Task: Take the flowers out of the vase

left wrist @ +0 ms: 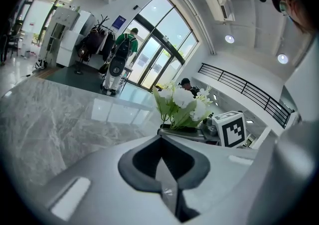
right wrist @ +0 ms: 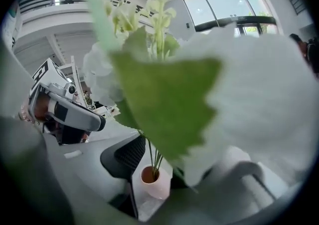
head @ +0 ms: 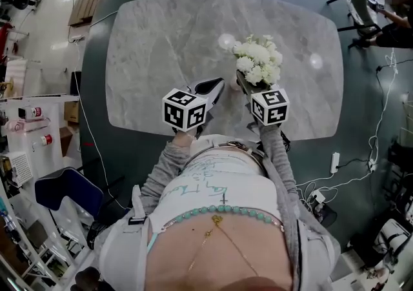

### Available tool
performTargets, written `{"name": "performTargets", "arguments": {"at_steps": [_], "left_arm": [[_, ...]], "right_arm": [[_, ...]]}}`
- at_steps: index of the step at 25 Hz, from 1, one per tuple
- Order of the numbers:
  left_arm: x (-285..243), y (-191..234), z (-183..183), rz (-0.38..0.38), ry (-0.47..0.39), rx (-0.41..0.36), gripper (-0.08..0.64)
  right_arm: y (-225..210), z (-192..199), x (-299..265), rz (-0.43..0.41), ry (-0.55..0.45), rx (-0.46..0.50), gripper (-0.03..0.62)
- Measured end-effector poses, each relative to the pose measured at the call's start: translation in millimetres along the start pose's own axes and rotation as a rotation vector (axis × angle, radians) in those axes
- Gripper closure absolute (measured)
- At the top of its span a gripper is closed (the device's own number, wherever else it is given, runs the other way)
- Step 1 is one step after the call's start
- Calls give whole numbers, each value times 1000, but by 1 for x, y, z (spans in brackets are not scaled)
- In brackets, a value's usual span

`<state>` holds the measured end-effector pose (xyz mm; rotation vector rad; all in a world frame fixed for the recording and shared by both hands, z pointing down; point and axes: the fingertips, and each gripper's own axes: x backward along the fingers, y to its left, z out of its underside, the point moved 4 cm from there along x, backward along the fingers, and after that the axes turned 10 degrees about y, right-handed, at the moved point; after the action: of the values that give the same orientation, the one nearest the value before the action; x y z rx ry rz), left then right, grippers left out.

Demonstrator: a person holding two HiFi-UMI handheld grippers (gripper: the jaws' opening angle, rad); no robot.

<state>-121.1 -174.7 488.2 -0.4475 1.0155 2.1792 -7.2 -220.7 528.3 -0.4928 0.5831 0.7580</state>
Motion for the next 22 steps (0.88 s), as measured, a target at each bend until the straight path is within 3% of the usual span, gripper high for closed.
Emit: {"name": "performTargets", "arguments": {"at_steps": [11, 22], "left_arm": [[-4, -4, 3, 9, 4, -6, 560], [-2, -5, 1, 6, -8, -8, 560]], "right_arm": [[-1, 2, 5, 17, -25, -2, 506], [1, -3, 13, 27, -46, 15, 523]]}}
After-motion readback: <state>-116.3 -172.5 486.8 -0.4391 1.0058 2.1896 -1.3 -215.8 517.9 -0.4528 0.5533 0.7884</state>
